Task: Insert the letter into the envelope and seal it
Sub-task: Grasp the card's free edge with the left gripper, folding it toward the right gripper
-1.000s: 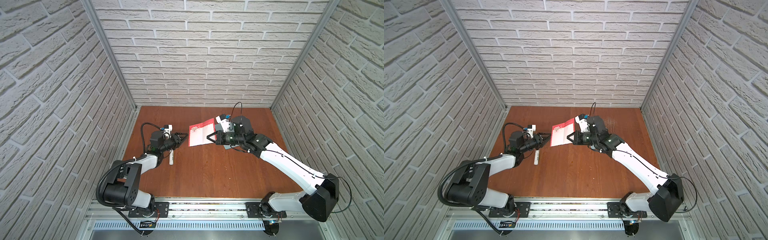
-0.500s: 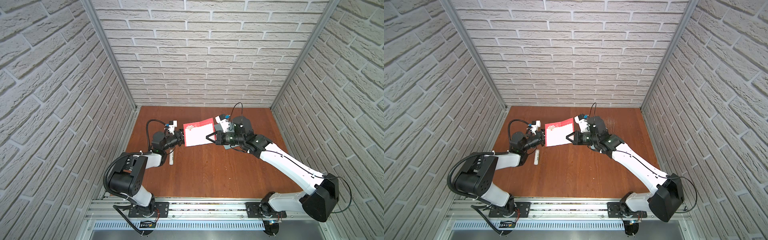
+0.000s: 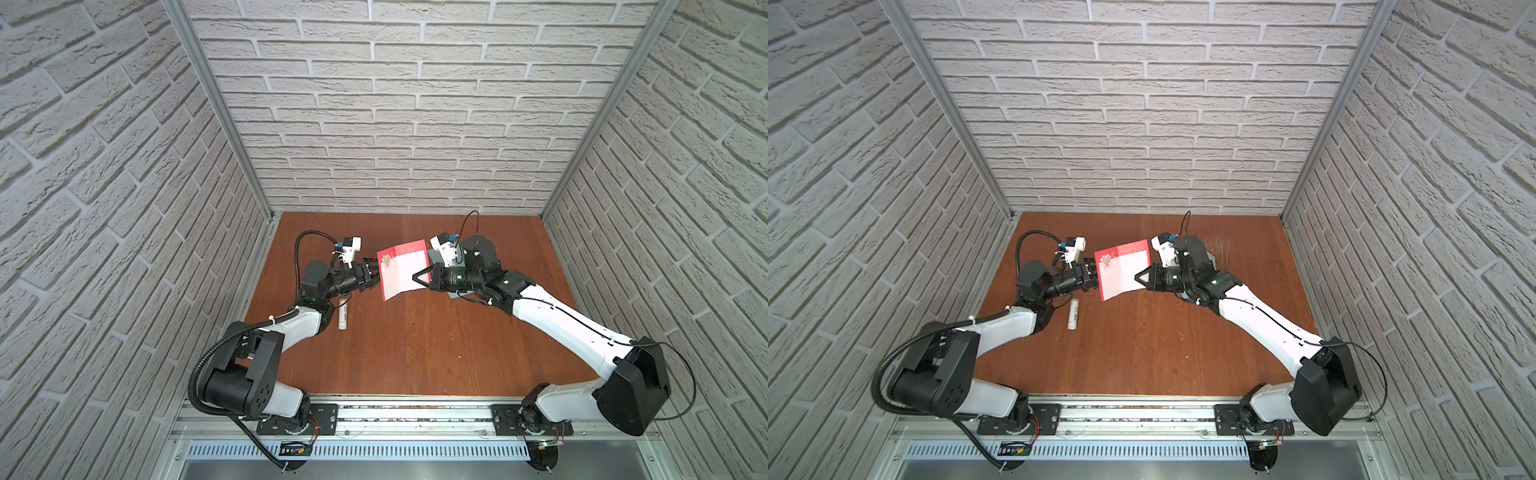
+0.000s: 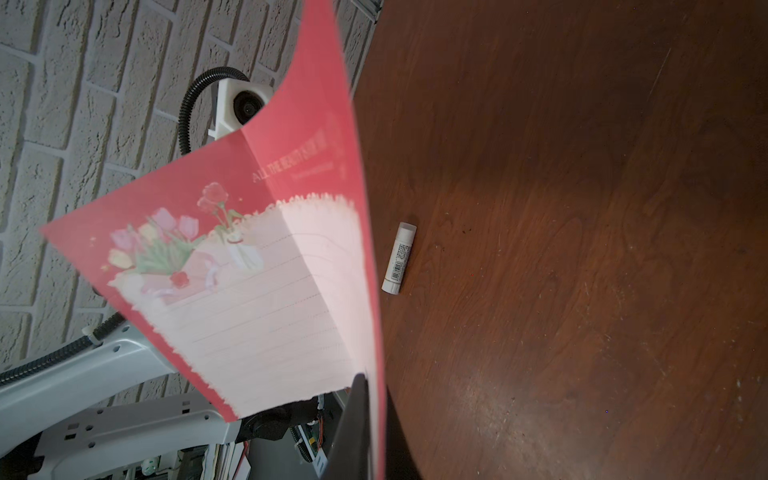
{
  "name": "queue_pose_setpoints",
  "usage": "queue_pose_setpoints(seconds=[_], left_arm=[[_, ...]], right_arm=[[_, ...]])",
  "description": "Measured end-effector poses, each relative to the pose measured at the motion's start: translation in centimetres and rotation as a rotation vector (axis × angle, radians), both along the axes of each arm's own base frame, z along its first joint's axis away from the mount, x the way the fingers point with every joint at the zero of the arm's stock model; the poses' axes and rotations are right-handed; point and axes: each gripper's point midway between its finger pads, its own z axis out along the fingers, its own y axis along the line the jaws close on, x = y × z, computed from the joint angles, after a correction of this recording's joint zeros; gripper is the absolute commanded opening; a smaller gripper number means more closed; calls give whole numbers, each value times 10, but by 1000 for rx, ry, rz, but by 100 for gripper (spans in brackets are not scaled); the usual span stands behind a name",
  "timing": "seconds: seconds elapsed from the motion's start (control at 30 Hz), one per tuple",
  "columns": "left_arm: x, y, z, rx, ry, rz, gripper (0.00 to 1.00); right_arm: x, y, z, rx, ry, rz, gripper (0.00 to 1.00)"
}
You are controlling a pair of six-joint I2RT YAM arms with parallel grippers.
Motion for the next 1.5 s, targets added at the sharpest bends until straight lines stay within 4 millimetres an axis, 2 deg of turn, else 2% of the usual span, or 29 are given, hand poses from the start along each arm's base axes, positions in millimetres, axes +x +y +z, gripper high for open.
queue_pose_setpoints(seconds=[0.47,0.8,1.1,1.5], left_arm=[[-7,-12,-5,31,7,-36,69],[-10,-24,7,29,-26,-65,59],[-8,-26,5,26,-16,-71,45],[-8,-26,6,23,-19,-71,33]], right_arm=[[1,3,0,52,25,11,6],[-1,12,-1,98,40,53,6],[-5,14,-10,113,65,72,6],[-5,15,-12,118,63,78,6]])
